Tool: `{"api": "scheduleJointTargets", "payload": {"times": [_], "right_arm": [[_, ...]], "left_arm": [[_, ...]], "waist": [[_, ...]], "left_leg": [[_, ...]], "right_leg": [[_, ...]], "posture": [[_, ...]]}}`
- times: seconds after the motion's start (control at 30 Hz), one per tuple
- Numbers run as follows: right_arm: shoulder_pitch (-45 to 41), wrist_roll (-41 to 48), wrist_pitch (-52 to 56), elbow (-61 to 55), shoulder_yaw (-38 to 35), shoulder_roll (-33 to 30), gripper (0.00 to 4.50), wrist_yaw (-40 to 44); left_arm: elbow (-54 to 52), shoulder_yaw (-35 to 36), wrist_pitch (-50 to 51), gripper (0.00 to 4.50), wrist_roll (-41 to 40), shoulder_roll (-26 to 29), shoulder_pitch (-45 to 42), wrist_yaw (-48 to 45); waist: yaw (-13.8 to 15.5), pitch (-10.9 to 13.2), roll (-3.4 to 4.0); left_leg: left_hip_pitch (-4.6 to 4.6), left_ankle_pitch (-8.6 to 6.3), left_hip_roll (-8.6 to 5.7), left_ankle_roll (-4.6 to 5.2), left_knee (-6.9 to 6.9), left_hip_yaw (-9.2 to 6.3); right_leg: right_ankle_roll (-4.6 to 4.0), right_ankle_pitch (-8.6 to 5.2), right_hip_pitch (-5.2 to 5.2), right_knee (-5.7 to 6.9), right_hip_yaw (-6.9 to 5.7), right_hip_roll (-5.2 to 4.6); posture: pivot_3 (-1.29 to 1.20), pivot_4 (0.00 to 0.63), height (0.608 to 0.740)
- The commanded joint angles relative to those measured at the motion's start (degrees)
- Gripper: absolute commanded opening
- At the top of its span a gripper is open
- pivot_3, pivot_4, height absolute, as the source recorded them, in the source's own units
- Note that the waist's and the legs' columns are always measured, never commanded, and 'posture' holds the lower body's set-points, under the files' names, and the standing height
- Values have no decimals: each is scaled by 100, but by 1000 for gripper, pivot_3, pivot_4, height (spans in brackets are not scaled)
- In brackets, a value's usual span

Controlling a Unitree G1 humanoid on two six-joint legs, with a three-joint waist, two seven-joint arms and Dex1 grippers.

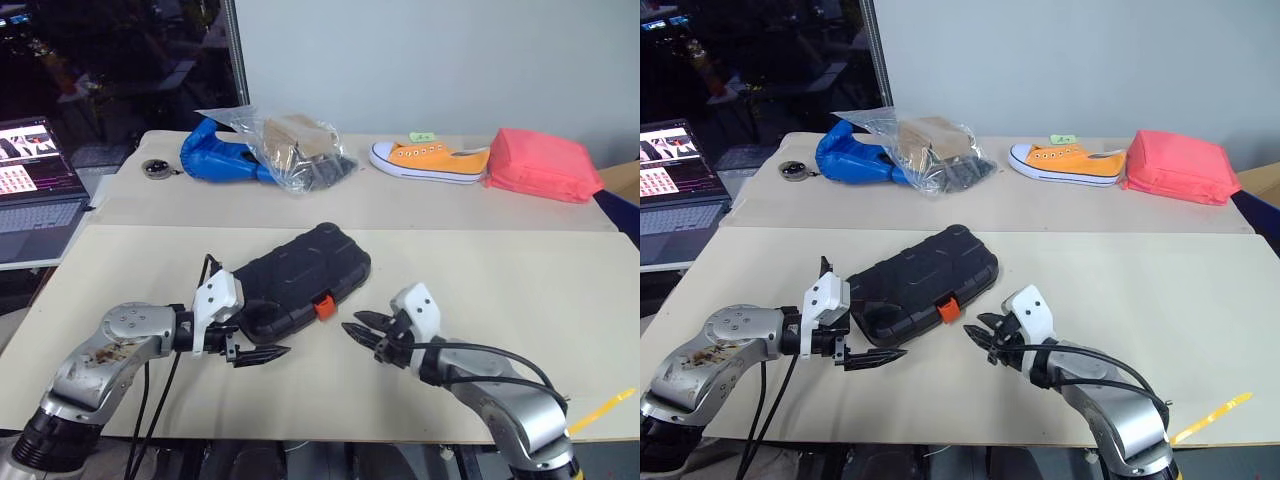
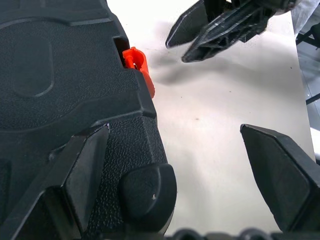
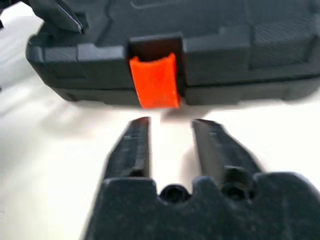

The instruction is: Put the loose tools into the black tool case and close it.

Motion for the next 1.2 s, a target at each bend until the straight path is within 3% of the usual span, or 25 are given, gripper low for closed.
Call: {"api": "scheduleJointTargets", "payload": {"times": [0.03,0.37,0.7,1.0,1.2], "right_arm": [[-378,-259,-141,399,330,171,44,-115],[-908,-551,-457,957,507,486,44,-43],[-131,203,-226,62,-79,-226,44,646],[-796,-99,-870,848,19,651,44,133],[-900,-533,-994,1283,396,663,44,93]], "left_arm": [[23,-115,71,4500,107,20,109,-2],[-21,-100,98,4500,90,13,160,45],[-27,-104,108,4500,87,-27,188,89],[8,-92,99,4500,93,4,167,75],[-48,-56,125,4500,79,3,217,110]], "waist": [[7,0,0],[-5,0,0],[7,-1,-1],[4,-1,-1],[-10,-2,1]], "left_leg": [[0,0,0,0,0,0],[-5,0,3,0,0,0],[-10,-1,2,0,0,0],[2,0,2,0,-1,-7],[-4,0,1,0,-1,-2]], "right_leg": [[0,0,0,0,-1,0],[-24,13,-6,3,-1,5],[-23,11,-3,-4,-2,-4],[-1,-2,-1,3,-2,6],[-28,14,-3,1,3,-5]], "posture": [[0,150,740],[0,150,740],[0,150,740],[0,150,740],[0,150,740]]}}
